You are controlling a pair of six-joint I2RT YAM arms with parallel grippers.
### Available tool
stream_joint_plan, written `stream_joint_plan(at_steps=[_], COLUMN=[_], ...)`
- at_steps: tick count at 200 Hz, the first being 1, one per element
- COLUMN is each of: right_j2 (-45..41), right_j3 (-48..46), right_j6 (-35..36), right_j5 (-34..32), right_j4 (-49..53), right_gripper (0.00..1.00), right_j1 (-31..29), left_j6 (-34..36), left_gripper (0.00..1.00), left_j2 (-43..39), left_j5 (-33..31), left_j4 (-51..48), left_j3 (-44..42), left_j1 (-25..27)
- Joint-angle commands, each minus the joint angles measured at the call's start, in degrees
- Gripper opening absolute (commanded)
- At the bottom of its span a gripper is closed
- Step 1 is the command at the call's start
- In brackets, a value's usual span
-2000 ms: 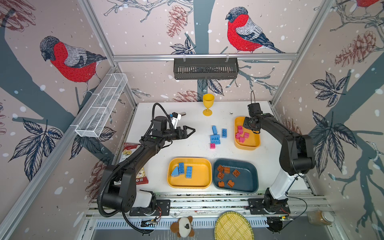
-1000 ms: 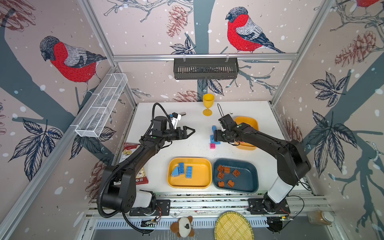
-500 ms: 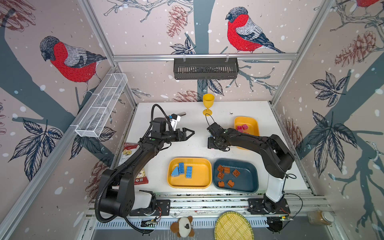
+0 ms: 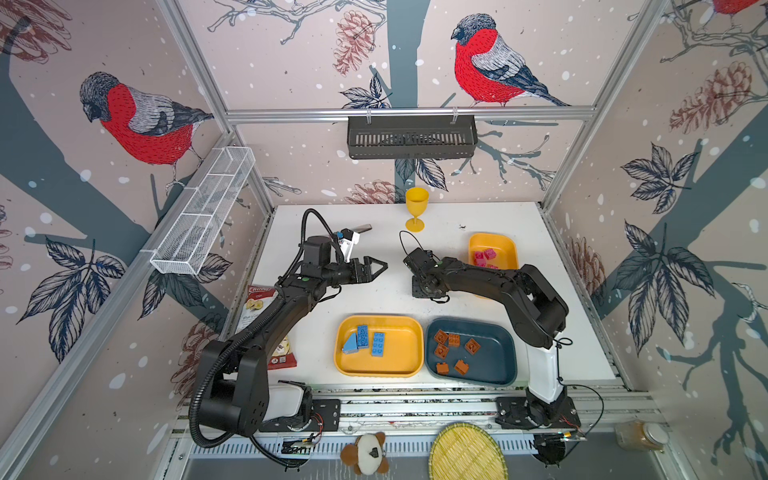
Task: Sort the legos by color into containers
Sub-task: 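Carry the pink brick over the farther yellow tray and release it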
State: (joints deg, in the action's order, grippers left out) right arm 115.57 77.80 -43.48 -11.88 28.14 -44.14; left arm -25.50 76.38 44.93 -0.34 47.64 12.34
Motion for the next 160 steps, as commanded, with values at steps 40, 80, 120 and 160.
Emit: stream_joint_plan(at_steps=[40,80,120,160], right_j2=[-4.67,-14.83,-22.46,-21.87], right_j3=[1.65,-1.00,-4.23,-2.79], right_j6=[1.28,4.70,12.77,19.33], right_j5=[-5.34,-7.06,-5.97,-4.04], right_j4=[5.63,9.42,8.89,5.65], right_gripper=[0.26,0.26,0.26,0.26], right_j1=[0.41,6.27,19.03,29.21], left_j6=[0.75,-1.44,-5.30,-6.75], left_gripper=[0.97,0.97,0.97,0.97], left_j2=[0.42,1.27,2.41,3.66], left_j5=[0.67,3.15,5.20,4.64], left_j4=[0.48,3.74,9.45,11.91], left_j3=[0.93,1.35,1.23,2.67], left_j1=[-0.15,-0.12,0.66,2.97])
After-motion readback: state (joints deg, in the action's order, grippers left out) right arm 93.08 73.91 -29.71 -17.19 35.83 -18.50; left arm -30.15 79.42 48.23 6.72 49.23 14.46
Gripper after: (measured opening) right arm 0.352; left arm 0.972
